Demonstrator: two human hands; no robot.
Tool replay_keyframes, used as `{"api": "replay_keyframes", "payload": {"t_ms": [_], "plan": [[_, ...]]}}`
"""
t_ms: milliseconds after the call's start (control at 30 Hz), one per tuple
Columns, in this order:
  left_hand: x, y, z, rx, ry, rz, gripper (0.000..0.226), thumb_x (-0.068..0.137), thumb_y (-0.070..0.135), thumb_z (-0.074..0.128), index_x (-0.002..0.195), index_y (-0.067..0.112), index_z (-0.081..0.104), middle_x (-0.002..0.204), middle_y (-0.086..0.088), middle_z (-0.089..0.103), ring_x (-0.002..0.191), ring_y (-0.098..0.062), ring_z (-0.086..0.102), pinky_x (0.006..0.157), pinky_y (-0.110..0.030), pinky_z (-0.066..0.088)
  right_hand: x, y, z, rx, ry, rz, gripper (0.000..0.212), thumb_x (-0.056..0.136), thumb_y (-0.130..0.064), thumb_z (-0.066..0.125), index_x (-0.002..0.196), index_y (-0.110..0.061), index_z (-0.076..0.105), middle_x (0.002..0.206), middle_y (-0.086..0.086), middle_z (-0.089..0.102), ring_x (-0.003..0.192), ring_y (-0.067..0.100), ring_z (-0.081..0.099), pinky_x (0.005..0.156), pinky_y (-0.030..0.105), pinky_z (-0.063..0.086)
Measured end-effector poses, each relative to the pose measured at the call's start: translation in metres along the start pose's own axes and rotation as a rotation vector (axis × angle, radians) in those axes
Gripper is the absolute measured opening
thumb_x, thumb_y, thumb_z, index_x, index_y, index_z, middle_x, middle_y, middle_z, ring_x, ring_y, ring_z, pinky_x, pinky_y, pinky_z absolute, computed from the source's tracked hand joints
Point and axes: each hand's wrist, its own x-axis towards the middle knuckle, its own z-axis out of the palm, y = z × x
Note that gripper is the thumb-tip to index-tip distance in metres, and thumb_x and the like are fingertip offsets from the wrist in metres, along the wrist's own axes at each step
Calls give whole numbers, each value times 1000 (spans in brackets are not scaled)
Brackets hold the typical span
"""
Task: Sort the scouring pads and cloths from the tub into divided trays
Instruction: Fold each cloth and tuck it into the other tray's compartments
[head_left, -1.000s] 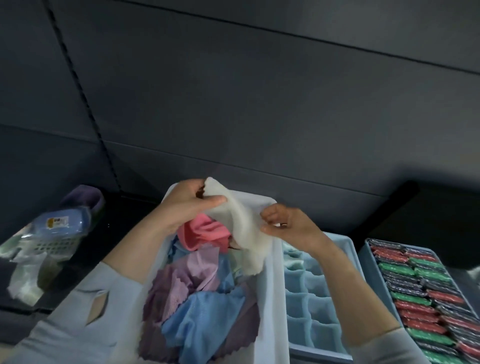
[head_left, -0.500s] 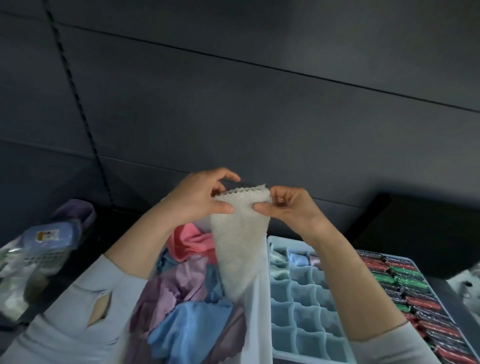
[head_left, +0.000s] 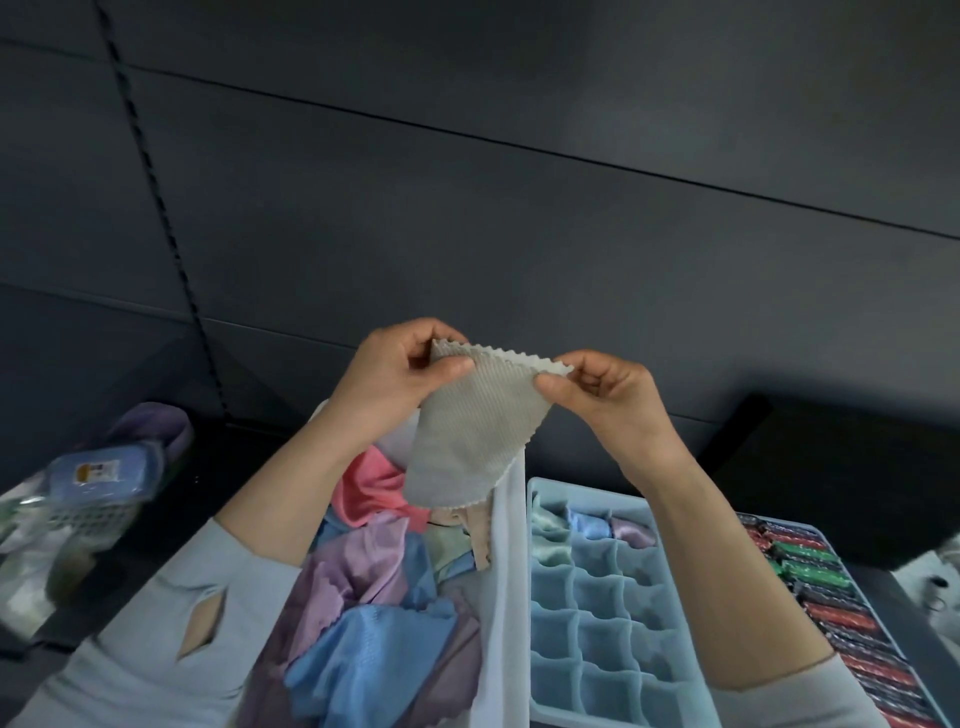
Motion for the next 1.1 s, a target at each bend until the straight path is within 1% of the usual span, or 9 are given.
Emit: {"api": "replay_keyframes", "payload": {"t_ms": [100,200,300,467,600,733,867,967,1100], "plan": [[-2,2,3,-165,47,-35,23,92,6,62,89,27,69,81,13,71,79,0,64,77,-20,50,-4,-11,-4,64,-106,-17,12,84,-1,69,95,-4,71,82,2,74,77,10,68,77,18,52],[-2,10,11,-200,-3,-5,23,97,3,53,92,21,67,85,13,69,84,-3,62,87,-25,49,-5,-23,0,48,-203,-47,16,78,-2,72,87,-15,76,76,-2,73,72,7,67,75,17,53],[-2,19,21,-195,-86,29,23,95,-1,54,91,19,66,82,16,66,81,-1,59,80,-17,45,-2,-31,10,20,-228,-121,15,74,-5,75,86,-13,74,76,-5,73,71,6,66,73,18,53],[-5,26,32,-262,-122,13,33,87,-11,61,98,20,63,88,15,66,83,2,62,73,-15,47,4,-32,15,14,-157,-147,37,74,-5,78,105,-14,60,68,0,66,61,11,56,68,22,48],[-4,20,30,-209,-51,-7,41,81,-11,66,100,25,56,93,5,57,84,0,57,77,-18,47,3,-26,14,-12,-140,-133,59,75,0,78,126,-17,56,70,7,63,69,14,59,77,24,51],[-9,22,36,-195,-58,-53,24,94,-1,57,85,20,66,77,11,69,73,-3,64,68,-19,52,3,-21,16,-38,-81,-136,54,76,-2,79,124,-19,60,71,7,65,70,18,58,78,28,51],[-16,26,40,-407,-61,-148,22,96,23,56,93,9,72,89,-6,76,85,-17,73,74,-24,57,6,-15,13,-91,37,-151,44,77,-9,81,114,-22,61,75,19,65,67,32,58,78,45,52],[-17,21,45,-385,-26,-108,11,89,11,65,93,16,73,89,-2,76,87,-16,72,76,-27,58,4,-14,13,-95,65,-172,41,76,-12,82,108,-24,61,80,14,70,75,43,62,77,50,53],[-14,16,48,-397,91,-73,28,88,-2,64,94,24,73,89,2,76,84,-14,72,74,-29,58,2,-12,17,-67,65,-184,42,75,-10,83,107,-20,59,79,9,69,68,25,58,70,37,49]]}}
